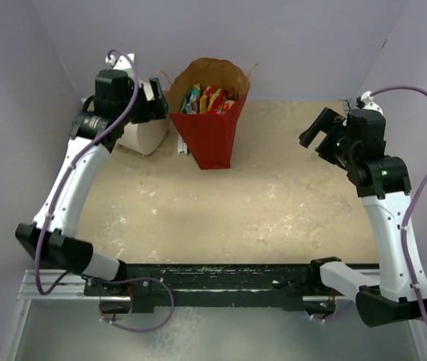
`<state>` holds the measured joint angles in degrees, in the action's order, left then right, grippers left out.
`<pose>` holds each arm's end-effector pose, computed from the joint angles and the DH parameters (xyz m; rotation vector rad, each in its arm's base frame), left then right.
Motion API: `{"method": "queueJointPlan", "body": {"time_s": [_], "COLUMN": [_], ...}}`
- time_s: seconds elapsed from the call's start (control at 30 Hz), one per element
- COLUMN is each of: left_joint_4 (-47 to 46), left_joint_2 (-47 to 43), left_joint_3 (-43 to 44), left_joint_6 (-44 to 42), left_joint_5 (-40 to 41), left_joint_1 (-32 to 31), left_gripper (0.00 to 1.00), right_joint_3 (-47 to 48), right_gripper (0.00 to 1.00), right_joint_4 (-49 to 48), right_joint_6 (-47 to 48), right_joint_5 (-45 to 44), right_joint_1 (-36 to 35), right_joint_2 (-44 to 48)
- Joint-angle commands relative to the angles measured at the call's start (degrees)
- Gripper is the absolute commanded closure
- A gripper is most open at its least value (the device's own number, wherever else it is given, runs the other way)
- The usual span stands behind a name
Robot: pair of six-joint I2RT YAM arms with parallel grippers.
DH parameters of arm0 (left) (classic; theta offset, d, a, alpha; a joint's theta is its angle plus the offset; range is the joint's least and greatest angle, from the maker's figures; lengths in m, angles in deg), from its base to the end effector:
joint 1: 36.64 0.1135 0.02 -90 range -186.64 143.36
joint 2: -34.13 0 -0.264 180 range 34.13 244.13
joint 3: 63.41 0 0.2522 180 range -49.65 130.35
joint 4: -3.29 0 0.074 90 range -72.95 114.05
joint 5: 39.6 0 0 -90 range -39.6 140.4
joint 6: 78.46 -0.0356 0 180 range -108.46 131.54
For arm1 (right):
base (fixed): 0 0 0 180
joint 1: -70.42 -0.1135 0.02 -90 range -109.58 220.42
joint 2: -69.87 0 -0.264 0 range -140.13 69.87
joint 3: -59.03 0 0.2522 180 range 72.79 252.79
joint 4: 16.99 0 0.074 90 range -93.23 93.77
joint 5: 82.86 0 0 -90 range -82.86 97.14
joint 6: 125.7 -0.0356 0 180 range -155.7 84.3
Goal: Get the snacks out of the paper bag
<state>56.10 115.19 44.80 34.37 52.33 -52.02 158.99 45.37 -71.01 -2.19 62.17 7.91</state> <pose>0.2917 -0.0790 0.4419 -0.1541 2.0343 -0.3875 0.1929 0.0221 0.4568 0.5708 1.9219 0.3274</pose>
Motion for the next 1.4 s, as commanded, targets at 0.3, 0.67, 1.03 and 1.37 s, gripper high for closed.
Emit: {"method": "queueJointPlan", "body": {"time_s": [0.3, 0.67, 1.03, 1.37], "left_joint_4": [-13.4, -11.6, -10.6, -11.2], "left_joint_2": [23.9, 33.3, 35.8, 33.7], "left_joint_3": [21.3, 29.5, 32.2, 30.4], "left_joint_6": [2.8, 4.1, 0.8, 3.9], "left_joint_5": [-3.8, 2.6, -1.8, -9.2], "left_joint_1": [2.4, 3.7, 3.8, 3.8], "left_gripper": [0.01, 0.33, 0.78, 1.0], "right_joint_3": [3.0, -1.2, 2.6, 5.7], "right_gripper": [0.0, 0.0, 0.0, 0.0], "right_joint_4": [-9.3, -21.0, -20.8, -19.4], "right_joint_6": [3.7, 10.0, 11.6, 11.7], "right_joint_5": [12.2, 6.6, 0.5, 0.5], "right_joint_1": [-0.2, -0.3, -0.3, -0.3], "right_joint_2": [-8.5, -4.4, -8.4, -12.3]}}
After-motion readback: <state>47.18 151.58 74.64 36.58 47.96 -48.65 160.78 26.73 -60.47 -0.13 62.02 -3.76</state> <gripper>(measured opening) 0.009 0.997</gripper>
